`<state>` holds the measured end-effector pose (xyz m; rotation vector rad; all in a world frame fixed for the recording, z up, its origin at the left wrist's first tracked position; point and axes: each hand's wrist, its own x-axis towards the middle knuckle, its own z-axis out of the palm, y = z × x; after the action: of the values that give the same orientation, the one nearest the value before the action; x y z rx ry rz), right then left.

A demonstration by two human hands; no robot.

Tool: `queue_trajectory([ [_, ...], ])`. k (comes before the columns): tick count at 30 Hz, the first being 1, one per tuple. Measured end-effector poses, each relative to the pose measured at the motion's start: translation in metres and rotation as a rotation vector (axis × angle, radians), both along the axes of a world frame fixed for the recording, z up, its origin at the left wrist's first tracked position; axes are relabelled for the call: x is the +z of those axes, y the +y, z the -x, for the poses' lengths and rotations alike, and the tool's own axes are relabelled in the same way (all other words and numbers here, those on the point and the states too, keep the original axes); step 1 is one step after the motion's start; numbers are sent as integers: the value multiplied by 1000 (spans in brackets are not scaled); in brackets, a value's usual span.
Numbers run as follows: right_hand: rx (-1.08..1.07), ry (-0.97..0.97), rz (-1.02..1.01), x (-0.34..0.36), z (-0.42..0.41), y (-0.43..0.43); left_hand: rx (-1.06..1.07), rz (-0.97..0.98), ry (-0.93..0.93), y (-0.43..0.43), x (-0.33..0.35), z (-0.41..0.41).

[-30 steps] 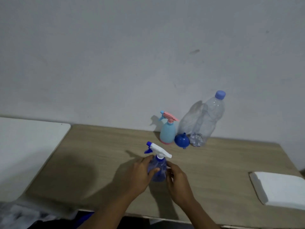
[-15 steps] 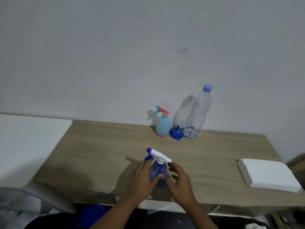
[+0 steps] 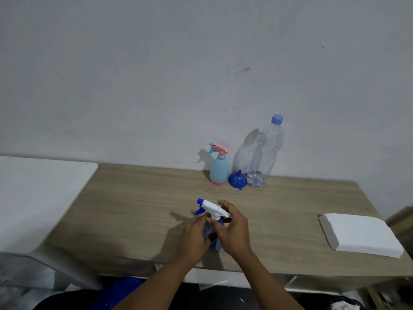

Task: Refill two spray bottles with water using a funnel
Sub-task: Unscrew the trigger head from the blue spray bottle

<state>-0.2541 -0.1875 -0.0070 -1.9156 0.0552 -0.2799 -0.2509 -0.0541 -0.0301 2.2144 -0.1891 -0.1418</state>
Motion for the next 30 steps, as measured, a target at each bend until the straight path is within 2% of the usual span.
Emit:
queue_trajectory([
  [6,35,15,24,-1,3,-6,-22,-23,-42,5,-1,-6],
  [10,94,70,-34,4,6,-10,-38,-36,-25,7,-1,-7],
  [14,42,90,-134,9,2,-5,-50,-7,-34,6,-2,-6],
  [18,68,104,-137,5,8,-6,-42,37,-40,6,-3,-6],
  [23,32,93,-145,2,2,-4,-40,6,-32,6,-3,-6],
  [30,87,101,-167,2,-1,-9,-22,12,-2,6,-6,-7],
])
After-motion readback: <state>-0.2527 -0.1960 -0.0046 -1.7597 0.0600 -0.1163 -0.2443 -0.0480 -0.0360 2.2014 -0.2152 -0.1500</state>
